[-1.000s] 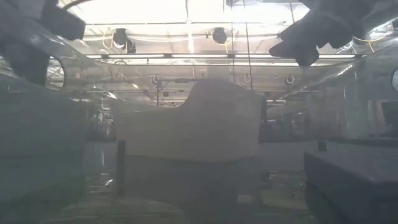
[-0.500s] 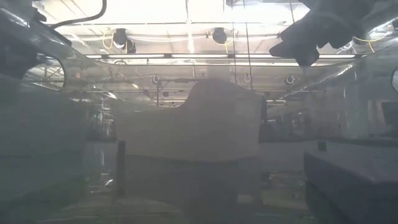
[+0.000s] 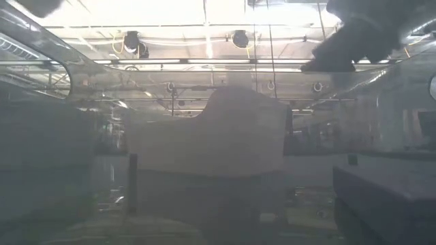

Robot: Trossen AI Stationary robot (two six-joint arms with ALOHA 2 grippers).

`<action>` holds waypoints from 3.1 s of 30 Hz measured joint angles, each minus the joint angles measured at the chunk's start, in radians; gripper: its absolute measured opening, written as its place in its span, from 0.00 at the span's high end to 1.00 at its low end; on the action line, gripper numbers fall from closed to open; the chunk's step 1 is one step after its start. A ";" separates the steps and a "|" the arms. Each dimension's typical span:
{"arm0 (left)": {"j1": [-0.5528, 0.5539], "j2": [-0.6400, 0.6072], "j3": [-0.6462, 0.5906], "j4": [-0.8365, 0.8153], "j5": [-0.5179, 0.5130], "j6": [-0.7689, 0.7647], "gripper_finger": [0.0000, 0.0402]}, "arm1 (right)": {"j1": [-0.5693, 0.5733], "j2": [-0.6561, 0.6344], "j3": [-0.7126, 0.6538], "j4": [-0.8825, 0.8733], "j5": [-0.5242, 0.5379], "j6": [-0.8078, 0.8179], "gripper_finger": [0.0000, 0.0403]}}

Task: Sort & place blocks by color
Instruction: Put the left light brown block into the transparent bin

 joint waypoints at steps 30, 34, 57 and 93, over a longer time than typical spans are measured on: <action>-0.305 0.354 0.029 0.345 0.182 -0.717 0.49 | 0.050 0.000 -0.062 0.189 -0.001 -0.102 0.56; -0.311 0.353 0.049 0.328 0.199 -0.733 0.49 | 0.051 0.000 -0.062 0.188 -0.002 -0.104 0.56; -0.285 0.429 0.048 0.241 0.208 -0.728 0.49 | 0.051 0.000 -0.062 0.188 -0.002 -0.110 0.56; 0.113 0.154 0.048 0.679 -0.633 0.677 0.68 | 0.050 -0.001 -0.061 0.189 0.004 -0.134 0.56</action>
